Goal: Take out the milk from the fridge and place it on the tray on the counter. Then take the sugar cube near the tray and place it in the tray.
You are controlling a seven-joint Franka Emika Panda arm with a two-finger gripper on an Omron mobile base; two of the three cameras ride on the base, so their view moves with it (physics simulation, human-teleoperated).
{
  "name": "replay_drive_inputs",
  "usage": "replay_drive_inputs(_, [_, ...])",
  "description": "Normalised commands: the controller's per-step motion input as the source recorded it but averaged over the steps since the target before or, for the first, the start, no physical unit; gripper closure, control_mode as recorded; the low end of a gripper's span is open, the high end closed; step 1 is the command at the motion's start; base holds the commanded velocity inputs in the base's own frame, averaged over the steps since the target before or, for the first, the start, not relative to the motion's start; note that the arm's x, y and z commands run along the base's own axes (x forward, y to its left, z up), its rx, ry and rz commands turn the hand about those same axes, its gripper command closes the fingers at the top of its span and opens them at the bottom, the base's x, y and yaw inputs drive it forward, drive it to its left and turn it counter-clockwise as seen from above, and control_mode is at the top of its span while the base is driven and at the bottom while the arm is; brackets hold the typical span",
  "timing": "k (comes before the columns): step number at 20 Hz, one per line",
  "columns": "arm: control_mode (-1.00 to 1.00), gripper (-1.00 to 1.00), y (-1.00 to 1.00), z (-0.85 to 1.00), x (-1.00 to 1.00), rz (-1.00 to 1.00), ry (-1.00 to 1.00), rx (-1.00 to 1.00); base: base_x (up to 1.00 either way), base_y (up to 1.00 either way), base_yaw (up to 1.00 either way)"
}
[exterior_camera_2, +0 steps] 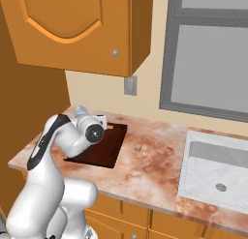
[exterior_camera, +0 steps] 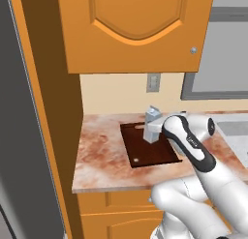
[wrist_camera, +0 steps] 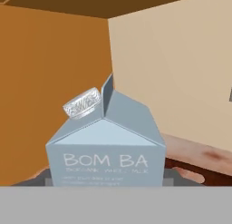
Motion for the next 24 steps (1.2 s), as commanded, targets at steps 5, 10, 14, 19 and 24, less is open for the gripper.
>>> replay_drive_inputs(5, [-1.00, 1.00, 0.00, -0.20, 0.12, 0.01, 0.00, 0.00, 0.00, 0.00, 0.00])
replay_drive_inputs(10, [-1.00, 1.00, 0.00, -0.32, 0.05, 0.03, 0.00, 0.00, 0.00, 0.00, 0.00])
replay_drive_inputs(14, [-1.00, 1.00, 0.03, -0.15, 0.06, 0.00, 0.00, 0.00, 0.00, 0.00, 0.00])
replay_drive_inputs(19, [-1.00, 1.00, 0.11, -0.03, 0.06, 0.00, 0.00, 0.00, 0.00, 0.00, 0.00])
replay_drive_inputs(24, [-1.00, 1.00, 0.09, 0.00, 0.23, 0.00, 0.00, 0.00, 0.00, 0.00, 0.00])
